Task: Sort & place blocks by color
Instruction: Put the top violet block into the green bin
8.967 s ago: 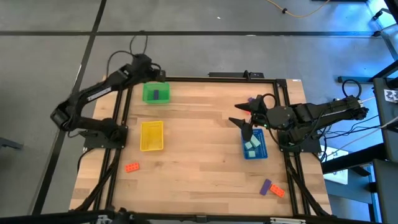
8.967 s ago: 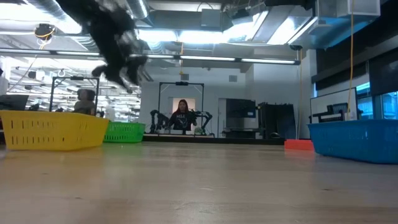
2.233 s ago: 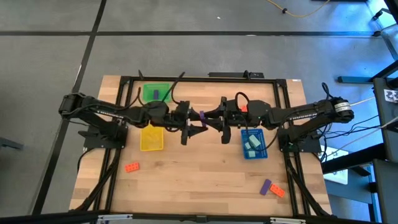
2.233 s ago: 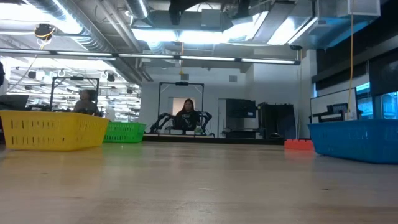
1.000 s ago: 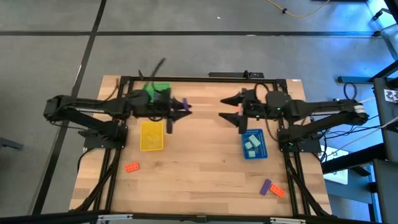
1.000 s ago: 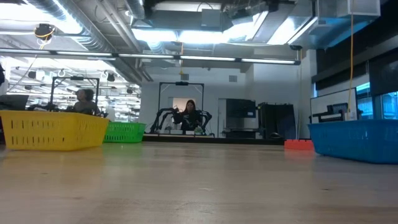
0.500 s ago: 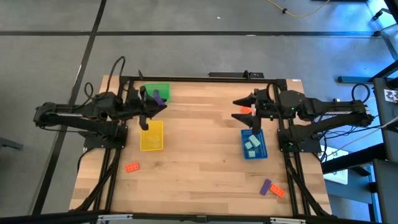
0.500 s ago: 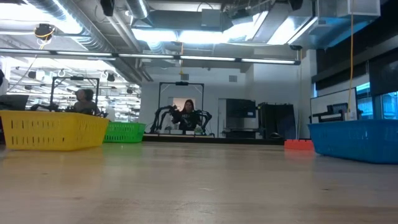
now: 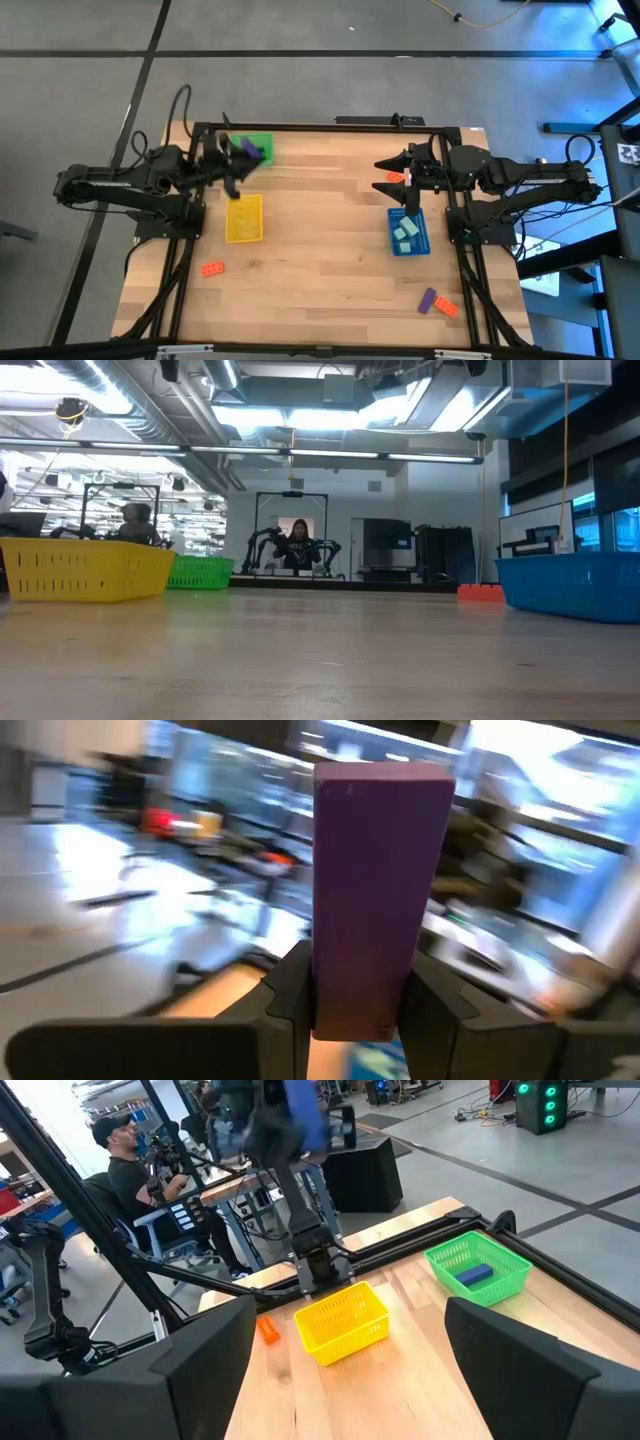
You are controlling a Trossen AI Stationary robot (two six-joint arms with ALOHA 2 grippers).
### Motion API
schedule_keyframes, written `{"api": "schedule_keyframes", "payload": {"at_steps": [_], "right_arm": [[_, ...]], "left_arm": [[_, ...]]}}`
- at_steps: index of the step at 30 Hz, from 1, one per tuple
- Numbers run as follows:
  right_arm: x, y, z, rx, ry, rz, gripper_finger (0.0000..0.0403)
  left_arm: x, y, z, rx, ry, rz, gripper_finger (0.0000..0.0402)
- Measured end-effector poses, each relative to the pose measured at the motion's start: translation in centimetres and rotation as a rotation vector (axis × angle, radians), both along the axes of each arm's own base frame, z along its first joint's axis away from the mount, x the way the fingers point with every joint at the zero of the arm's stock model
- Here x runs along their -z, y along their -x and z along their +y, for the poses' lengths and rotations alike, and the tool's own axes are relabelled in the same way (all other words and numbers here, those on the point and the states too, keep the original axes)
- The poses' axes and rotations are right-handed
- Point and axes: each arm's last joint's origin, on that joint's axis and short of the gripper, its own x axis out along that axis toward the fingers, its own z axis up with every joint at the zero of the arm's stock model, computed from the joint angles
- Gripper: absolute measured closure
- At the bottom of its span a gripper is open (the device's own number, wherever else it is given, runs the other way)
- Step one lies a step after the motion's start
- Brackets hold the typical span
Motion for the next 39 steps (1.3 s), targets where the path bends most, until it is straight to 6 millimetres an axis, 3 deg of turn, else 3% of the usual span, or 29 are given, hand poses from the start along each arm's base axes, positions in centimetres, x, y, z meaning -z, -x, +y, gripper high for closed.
{"api": "schedule_keyframes", "payload": {"at_steps": [5, 9, 12, 15, 18, 22, 26, 32, 39], "right_arm": [[0.0, 0.0, 0.0, 0.009, 0.001, 0.001, 0.0076], [0.1, 0.0, 0.0, 0.015, 0.003, 0.009, 0.0076], [0.1, 0.0, 0.0, 0.018, -0.001, 0.008, 0.0076], [0.1, 0.0, -0.1, 0.022, -0.025, 0.011, 0.0076], [0.3, 0.0, -0.1, 0.026, -0.046, 0.024, 0.0076], [0.6, 0.1, -0.1, 0.028, -0.047, 0.057, 0.0076], [0.7, 0.1, -0.1, 0.028, -0.045, 0.069, 0.0076], [0.8, 0.1, -0.1, 0.028, -0.042, 0.072, 0.0076], [0.8, 0.1, -0.1, 0.028, -0.042, 0.072, 0.0076]], "left_arm": [[-2.1, -1.3, 3.0, -0.3, 0.004, 0.254, 0.0307], [-2.1, -2.0, 8.3, -0.486, 0.097, 0.53, 0.0307], [-0.4, -2.1, 12.9, -0.517, 0.237, 0.629, 0.0307], [3.3, -2.3, 17.0, -0.505, 0.441, 0.684, 0.0307], [7.3, -2.2, 19.4, -0.496, 0.628, 0.727, 0.0307], [12.7, -2.0, 19.4, -0.5, 0.814, 0.823, 0.0307], [16.3, -1.9, 17.9, -0.519, 0.93, 0.83, 0.0307], [18.1, -2.0, 17.4, -0.534, 0.943, 0.708, 0.0307], [19.5, -1.7, 18.2, -0.566, 0.988, 0.746, 0.0307]]}}
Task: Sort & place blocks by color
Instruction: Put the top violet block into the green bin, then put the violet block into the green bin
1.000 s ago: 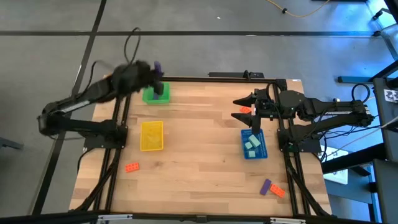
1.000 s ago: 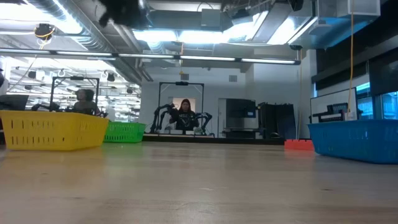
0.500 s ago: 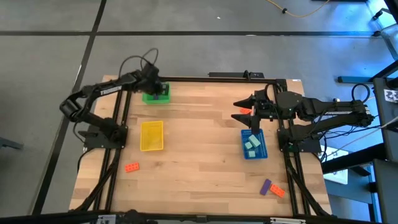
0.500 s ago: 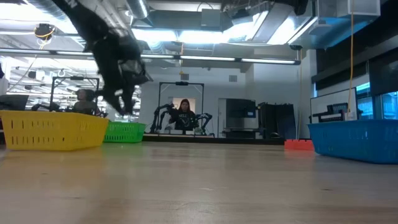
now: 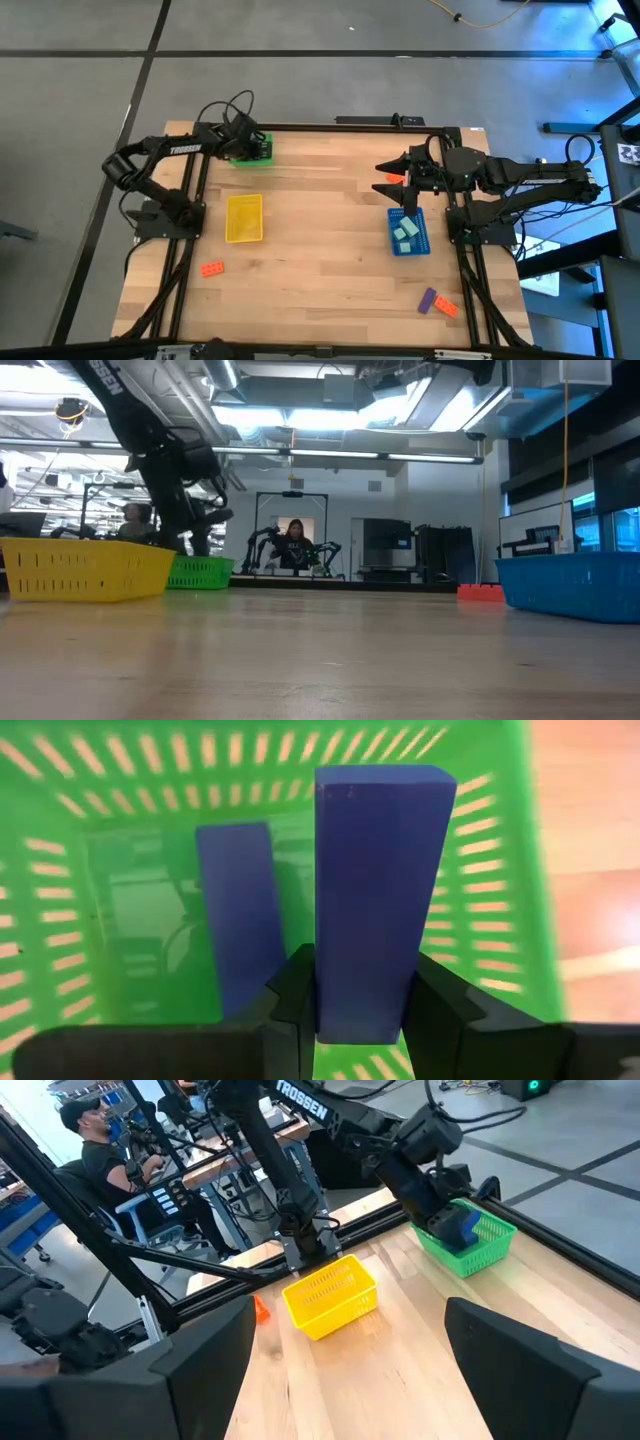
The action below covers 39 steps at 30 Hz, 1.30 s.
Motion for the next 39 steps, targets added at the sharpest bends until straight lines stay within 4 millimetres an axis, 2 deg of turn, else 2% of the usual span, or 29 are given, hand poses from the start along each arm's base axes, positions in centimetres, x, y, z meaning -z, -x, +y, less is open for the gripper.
{"api": "schedule_keyframes", "payload": {"at_steps": [4, 10, 17, 22, 25, 29, 31, 34, 39], "right_arm": [[0.0, 0.0, 0.0, 0.0, 0.0, 0.0, 0.0076], [0.0, 0.0, 0.0, 0.001, 0.0, 0.0, 0.0076], [0.0, 0.0, 0.0, 0.002, 0.0, 0.0, 0.0076], [0.0, 0.0, 0.0, 0.002, -0.003, -0.001, 0.0076], [0.0, 0.0, 0.0, 0.002, -0.002, -0.001, 0.0076], [0.0, 0.0, 0.0, 0.001, 0.001, -0.001, 0.0076], [0.0, 0.0, 0.0, 0.001, 0.002, -0.001, 0.0076], [0.0, 0.0, 0.0, 0.0, 0.007, -0.001, 0.0076], [0.0, 0.0, -0.1, 0.037, 0.032, 0.001, 0.0076]], "left_arm": [[0.7, -0.1, 0.1, 0.021, 0.033, 0.009, 0.0307], [0.8, -0.1, 0.1, 0.039, 0.021, 0.02, 0.03], [0.8, 0.0, 0.1, 0.043, 0.022, 0.028, 0.0179], [-0.3, 0.6, 0.5, 0.027, -0.011, 0.003, 0.0148], [-2.6, 0.8, 1.0, 0.022, -0.085, -0.047, 0.0146], [-6.8, 0.9, 1.2, 0.033, -0.224, -0.13, 0.0147], [-9.3, 0.8, 0.7, 0.088, -0.3, -0.193, 0.0147], [-12.8, 0.4, -1.3, 0.226, -0.425, -0.318, 0.0147], [-17.8, 0.4, -7.0, 0.415, -0.662, -0.502, 0.0147]]}}
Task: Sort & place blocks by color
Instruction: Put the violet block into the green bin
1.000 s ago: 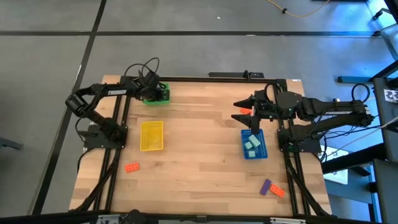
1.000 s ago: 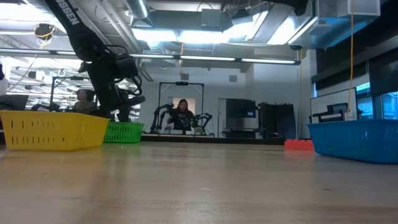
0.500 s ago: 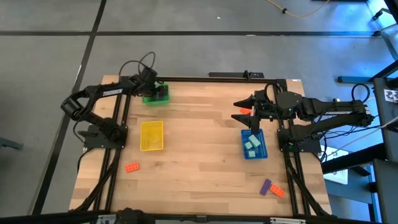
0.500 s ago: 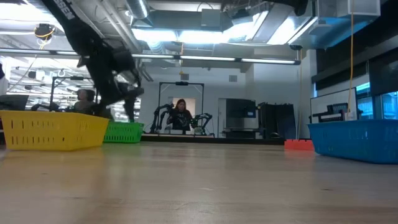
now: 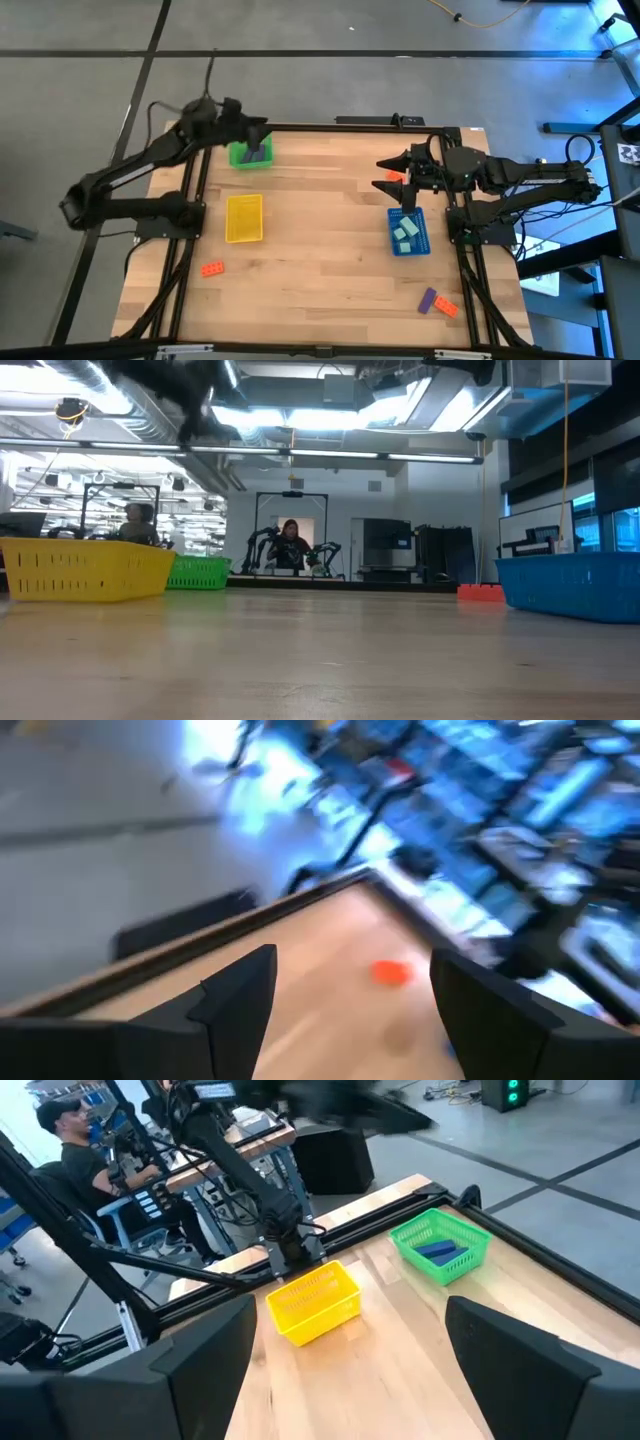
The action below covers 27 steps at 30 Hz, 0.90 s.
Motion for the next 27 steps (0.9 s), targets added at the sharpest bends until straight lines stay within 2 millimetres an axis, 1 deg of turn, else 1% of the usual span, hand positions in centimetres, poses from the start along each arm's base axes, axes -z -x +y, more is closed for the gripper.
{"api": "schedule_keyframes", "payload": {"at_steps": [4, 6, 8, 11, 14, 17, 27], "right_arm": [[-0.1, 0.0, 0.0, 0.0, 0.002, -0.014, 0.0076], [-0.2, 0.0, 0.0, -0.001, 0.004, -0.021, 0.0076], [-0.2, -0.1, 0.0, -0.003, 0.014, -0.024, 0.0076], [-0.3, -0.1, 0.0, -0.007, 0.032, -0.026, 0.0076], [-0.3, -0.1, 0.0, -0.008, 0.035, -0.025, 0.0076], [-0.3, -0.1, 0.0, -0.01, 0.041, -0.024, 0.0076], [-0.3, -0.1, 0.0, -0.014, 0.054, -0.02, 0.0076]], "left_arm": [[-2.5, 0.6, -4.5, 0.111, -0.147, -0.108, 0.0147], [-3.4, 0.9, -6.4, 0.167, -0.201, -0.164, 0.0147], [-4.2, 1.0, -7.9, 0.221, -0.248, -0.223, 0.0147], [-4.9, 1.3, -9.6, 0.271, -0.294, -0.277, 0.0147], [-5.2, 1.4, -10.4, 0.283, -0.327, -0.29, 0.0147], [-5.1, 1.3, -10.8, 0.29, -0.333, -0.282, 0.0147], [-5.2, 1.3, -10.8, 0.291, -0.358, -0.275, 0.0147]]}}
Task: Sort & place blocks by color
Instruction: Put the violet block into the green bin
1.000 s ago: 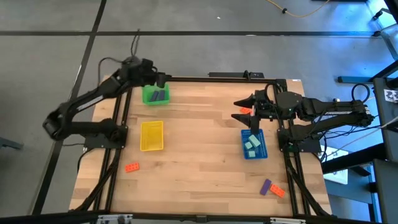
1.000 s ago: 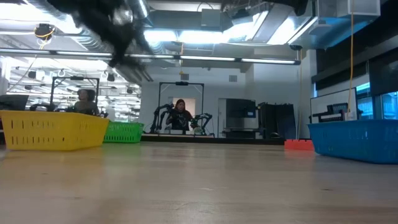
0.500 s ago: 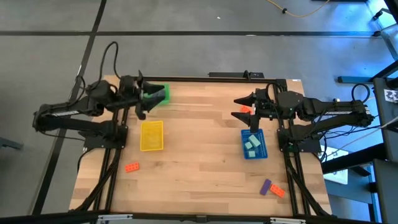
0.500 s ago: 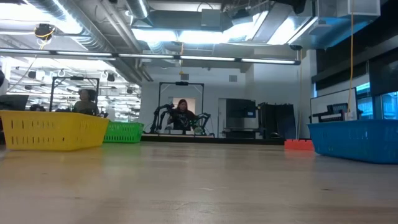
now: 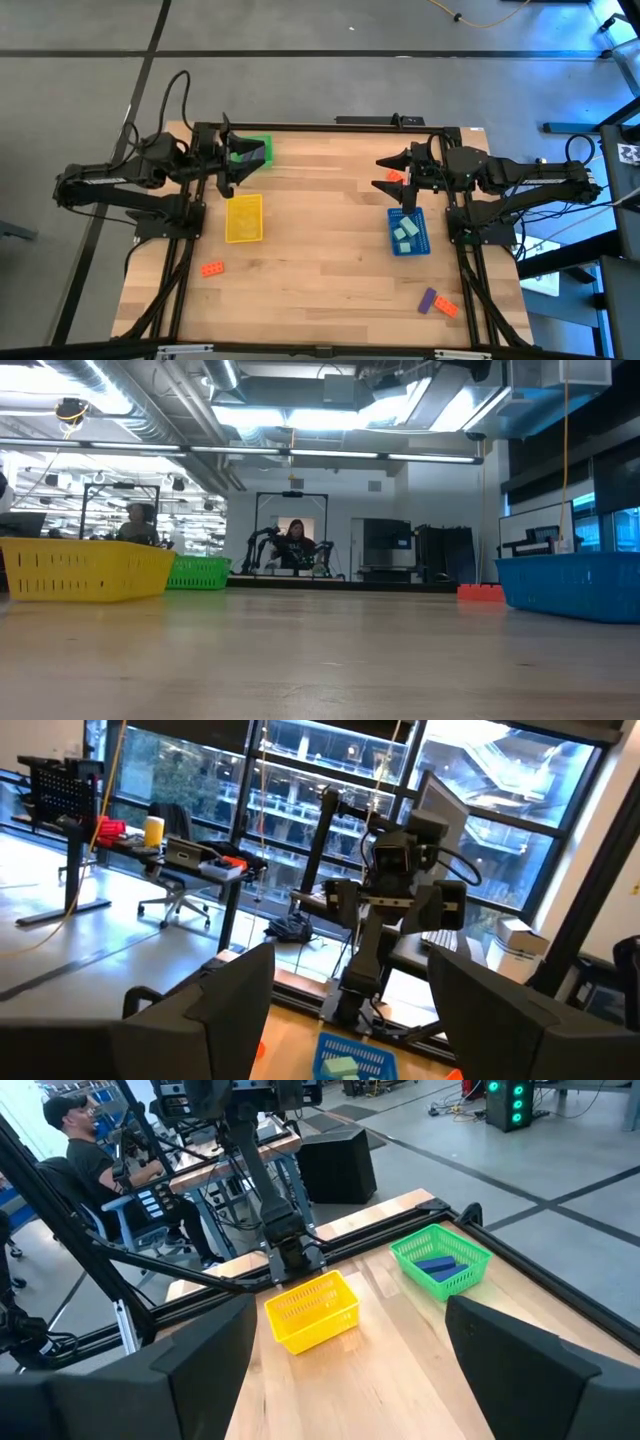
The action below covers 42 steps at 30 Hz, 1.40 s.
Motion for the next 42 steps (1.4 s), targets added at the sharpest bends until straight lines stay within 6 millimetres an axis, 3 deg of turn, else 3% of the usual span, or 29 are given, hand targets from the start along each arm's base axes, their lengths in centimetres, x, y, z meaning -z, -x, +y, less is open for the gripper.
{"api": "schedule_keyframes", "payload": {"at_steps": [30, 38, 42], "right_arm": [[0.01, 0.0, 0.0, 0.0, -0.005, 0.0, 0.0076], [0.01, -0.01, 0.05, -0.017, -0.012, 0.0, 0.0076], [0.03, 0.0, 0.07, -0.003, -0.087, -0.011, 0.0076]], "left_arm": [[0.02, 0.02, -0.04, 0.013, 0.002, 0.001, 0.0147], [-0.17, 0.42, -0.29, 0.096, 0.03, -0.022, 0.0147], [-0.21, 0.53, -0.23, 0.074, 0.034, -0.025, 0.0147]]}}
